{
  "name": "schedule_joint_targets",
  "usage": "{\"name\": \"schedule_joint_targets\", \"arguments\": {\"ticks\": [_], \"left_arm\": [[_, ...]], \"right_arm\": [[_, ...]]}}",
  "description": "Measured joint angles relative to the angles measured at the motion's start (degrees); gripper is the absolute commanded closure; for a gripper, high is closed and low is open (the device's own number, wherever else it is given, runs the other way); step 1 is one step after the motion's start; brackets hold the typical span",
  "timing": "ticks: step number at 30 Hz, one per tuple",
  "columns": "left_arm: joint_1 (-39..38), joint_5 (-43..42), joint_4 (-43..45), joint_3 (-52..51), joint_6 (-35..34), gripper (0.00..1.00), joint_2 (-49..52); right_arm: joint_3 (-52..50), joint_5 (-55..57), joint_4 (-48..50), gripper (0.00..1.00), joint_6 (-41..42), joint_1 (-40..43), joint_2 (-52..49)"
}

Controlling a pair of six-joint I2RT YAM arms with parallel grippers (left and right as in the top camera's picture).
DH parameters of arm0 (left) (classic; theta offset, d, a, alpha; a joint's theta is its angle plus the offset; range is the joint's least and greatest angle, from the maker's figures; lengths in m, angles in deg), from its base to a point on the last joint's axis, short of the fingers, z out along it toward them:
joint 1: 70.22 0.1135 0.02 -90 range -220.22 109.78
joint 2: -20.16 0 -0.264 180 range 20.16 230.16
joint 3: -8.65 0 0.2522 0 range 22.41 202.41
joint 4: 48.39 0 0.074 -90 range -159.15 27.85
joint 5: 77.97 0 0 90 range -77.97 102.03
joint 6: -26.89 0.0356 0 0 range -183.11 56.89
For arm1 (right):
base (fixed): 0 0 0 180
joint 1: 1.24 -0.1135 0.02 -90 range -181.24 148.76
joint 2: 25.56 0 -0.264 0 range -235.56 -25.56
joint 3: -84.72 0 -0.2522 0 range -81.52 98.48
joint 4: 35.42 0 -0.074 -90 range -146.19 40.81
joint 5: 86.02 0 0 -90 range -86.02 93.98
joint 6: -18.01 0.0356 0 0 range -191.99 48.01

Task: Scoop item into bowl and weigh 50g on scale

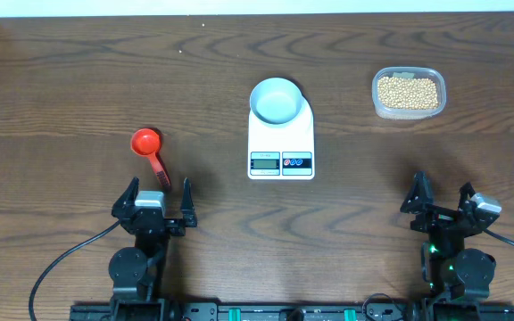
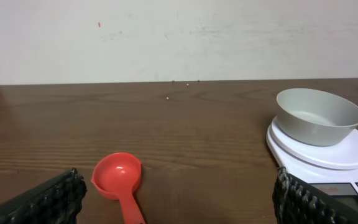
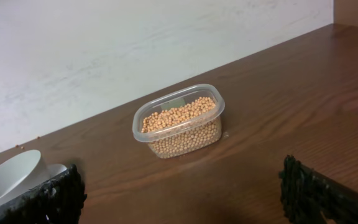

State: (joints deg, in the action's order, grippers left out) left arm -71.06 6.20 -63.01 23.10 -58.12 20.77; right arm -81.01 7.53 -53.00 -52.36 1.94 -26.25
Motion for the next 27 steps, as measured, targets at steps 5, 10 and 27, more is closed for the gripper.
{"name": "schedule_joint_targets", "arguments": {"ticks": [5,10,27], "left_arm": [[0.00,0.00,0.13,0.00,0.00,0.02,0.00],[0.00,-0.39,0.35,0.00,-0.02,0.02,0.00],[0.00,-1.79,-1.68,11.76,-0.46,0.02,17.22]], "right_arm": [[0.00,0.00,0.00,0.01,0.00,0.00,0.00],[0.00,0.00,0.00,0.01,0.00,0.00,0.00],[-0.02,-0.02,0.00,0.01,0.00,0.00,0.02]]}}
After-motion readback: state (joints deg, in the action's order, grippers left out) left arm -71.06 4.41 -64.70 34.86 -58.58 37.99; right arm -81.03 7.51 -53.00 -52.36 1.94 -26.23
